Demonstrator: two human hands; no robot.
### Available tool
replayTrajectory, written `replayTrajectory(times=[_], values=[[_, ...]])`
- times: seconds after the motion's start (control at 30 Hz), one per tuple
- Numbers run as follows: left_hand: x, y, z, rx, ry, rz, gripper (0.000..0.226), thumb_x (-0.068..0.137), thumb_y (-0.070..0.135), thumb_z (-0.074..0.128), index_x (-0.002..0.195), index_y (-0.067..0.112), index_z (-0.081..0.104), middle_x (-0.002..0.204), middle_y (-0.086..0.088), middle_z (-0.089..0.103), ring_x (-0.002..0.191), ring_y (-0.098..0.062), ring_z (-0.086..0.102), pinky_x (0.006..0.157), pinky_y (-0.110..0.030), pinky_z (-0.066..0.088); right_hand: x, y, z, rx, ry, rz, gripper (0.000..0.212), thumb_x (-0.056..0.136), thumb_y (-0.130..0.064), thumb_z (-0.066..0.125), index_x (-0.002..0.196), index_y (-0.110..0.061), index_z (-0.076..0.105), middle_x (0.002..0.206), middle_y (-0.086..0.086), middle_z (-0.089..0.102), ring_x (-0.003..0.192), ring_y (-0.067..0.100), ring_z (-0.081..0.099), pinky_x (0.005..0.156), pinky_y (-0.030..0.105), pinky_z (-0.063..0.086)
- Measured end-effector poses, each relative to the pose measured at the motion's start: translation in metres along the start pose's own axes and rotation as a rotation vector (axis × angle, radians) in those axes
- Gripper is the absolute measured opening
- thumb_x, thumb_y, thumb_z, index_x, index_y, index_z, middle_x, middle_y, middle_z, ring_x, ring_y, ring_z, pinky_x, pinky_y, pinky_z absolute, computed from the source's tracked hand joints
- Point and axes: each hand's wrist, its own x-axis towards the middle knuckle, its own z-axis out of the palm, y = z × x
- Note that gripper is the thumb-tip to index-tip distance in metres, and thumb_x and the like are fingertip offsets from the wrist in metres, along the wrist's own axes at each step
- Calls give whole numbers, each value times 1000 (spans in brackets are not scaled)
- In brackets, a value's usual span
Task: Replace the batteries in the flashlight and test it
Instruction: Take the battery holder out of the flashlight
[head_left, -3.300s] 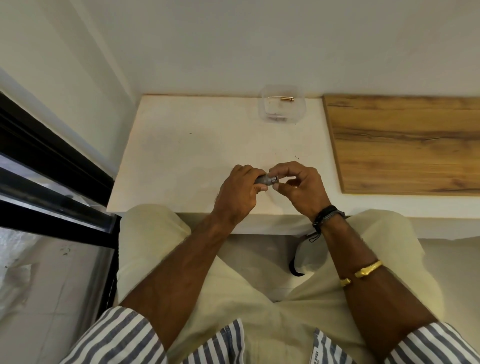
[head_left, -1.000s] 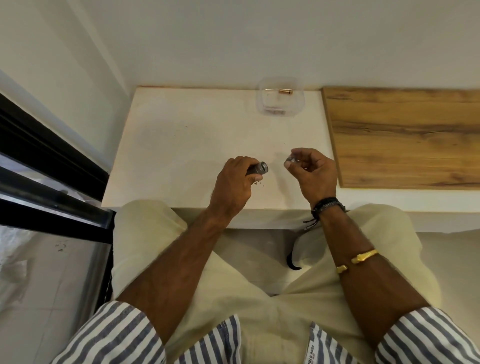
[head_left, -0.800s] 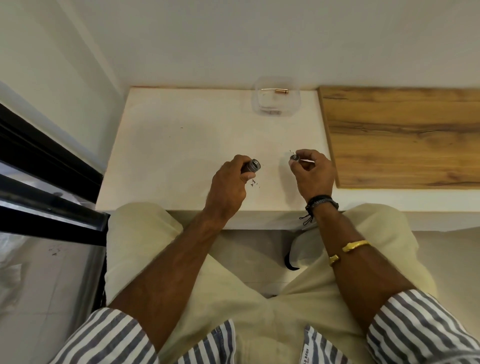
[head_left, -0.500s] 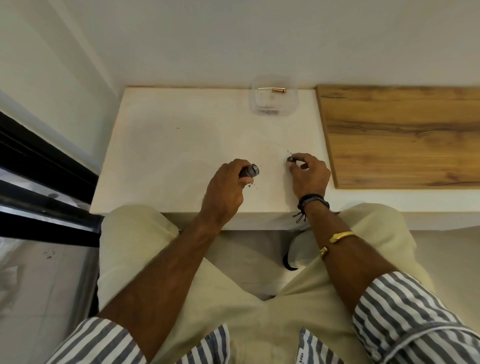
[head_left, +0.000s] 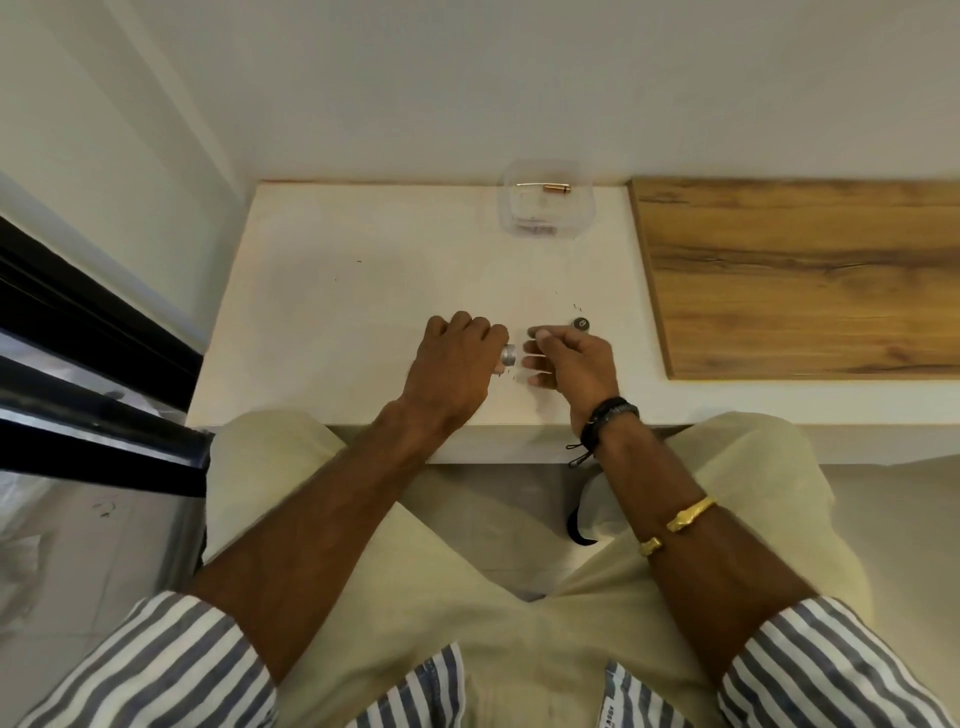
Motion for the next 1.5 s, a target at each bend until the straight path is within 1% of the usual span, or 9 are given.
replayTrajectory(times=[0.1,0.2,0.53,0.73,0.83,0.97,1.13,1.33,1.5], values=[[5,0,-9,146,10,103,29,92,10,53,119,16,59,113,-5,66,103,-26,55,91,-40,37,-5,-2,2,218,-126,210,22,102,-11,55,111,0,71,104,18,74,88,27,74,81,39,63],[12,3,-21,216,45,208,23,94,10,50,113,16,62,108,-5,68,101,-26,56,92,-40,37,-8,-6,-3,382,-223,337,22,103,-10,53,109,2,69,101,20,76,92,31,76,76,35,64],[19,0,-21,134,57,226,26,88,3,53,107,17,64,102,-4,68,97,-27,56,89,-41,37,-3,-4,-11,513,-199,335,17,96,1,62,109,9,69,107,24,75,98,33,76,80,33,64],[12,-22,-17,-146,142,-11,26,88,5,66,111,15,64,103,-4,70,93,-25,59,77,-39,47,-1,-7,-22,489,-66,270,21,91,-7,72,110,0,72,103,17,77,86,28,77,71,32,63],[14,-30,-15,-314,169,-199,27,90,11,66,116,17,62,109,-2,70,101,-24,60,80,-41,52,-1,-9,-25,583,-49,255,24,88,-6,75,111,2,71,104,18,77,87,28,77,71,31,63],[19,-34,-12,-590,255,-360,23,88,12,69,109,18,61,102,1,72,93,-18,66,81,-41,56,-1,-9,-23,648,-68,240,16,87,0,73,103,1,72,101,17,77,88,28,76,74,32,64],[22,-31,-2,-704,323,-411,23,87,6,68,107,15,60,100,3,70,92,-13,65,81,-31,57,-1,-9,-20,653,-86,219,17,90,6,67,107,3,69,102,19,77,90,29,76,77,33,64],[26,-33,5,-737,320,-445,27,88,5,68,112,11,57,107,-5,71,99,-21,68,86,-37,58,0,-8,-21,666,-77,210,18,90,6,67,108,2,69,103,20,77,92,31,76,76,33,64],[27,-34,5,-728,294,-432,31,89,8,69,116,9,56,113,-9,71,102,-23,68,89,-33,56,-2,-10,-20,589,-65,211,17,88,-2,73,104,-6,73,108,16,77,89,28,77,74,36,64]])
